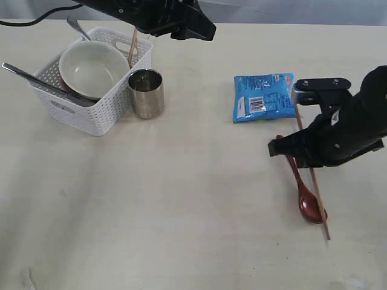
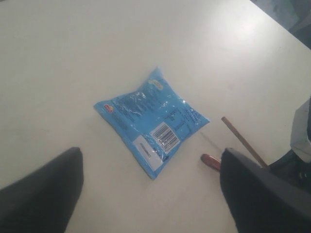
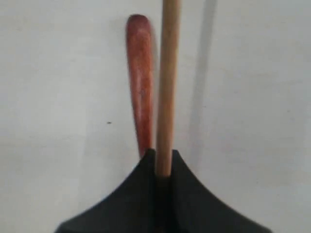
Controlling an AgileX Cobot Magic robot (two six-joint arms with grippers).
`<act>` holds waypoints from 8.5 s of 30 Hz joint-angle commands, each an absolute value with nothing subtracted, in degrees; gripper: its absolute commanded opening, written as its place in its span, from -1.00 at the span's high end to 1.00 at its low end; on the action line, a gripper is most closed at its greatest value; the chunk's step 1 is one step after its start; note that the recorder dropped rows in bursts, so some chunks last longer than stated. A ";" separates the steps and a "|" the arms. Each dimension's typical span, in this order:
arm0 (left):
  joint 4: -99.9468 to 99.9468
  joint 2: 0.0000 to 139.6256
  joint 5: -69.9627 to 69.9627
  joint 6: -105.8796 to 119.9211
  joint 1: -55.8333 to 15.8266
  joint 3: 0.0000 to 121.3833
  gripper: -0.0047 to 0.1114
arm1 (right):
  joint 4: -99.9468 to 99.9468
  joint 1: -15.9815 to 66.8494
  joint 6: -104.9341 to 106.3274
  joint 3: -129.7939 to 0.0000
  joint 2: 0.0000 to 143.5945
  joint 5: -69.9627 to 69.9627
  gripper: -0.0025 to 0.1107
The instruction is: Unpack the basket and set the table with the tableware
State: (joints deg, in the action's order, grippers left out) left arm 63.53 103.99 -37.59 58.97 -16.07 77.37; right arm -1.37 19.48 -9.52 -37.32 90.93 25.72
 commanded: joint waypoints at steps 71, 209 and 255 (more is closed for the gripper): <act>31.30 96.63 -32.47 34.14 -15.94 77.06 -0.34 | 16.55 26.33 -21.22 -52.27 87.67 25.81 0.24; 26.70 93.15 20.36 8.59 -17.00 58.94 0.92 | 32.14 28.85 -32.61 -45.87 89.51 -29.90 0.15; -37.46 92.01 52.24 -58.74 -17.26 49.11 0.92 | 46.36 28.89 -54.23 -45.87 94.08 -41.67 -0.09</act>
State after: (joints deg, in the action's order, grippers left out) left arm -36.76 92.48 51.82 -58.35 -17.15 49.48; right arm 47.04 29.01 -54.62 -46.09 93.79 -41.75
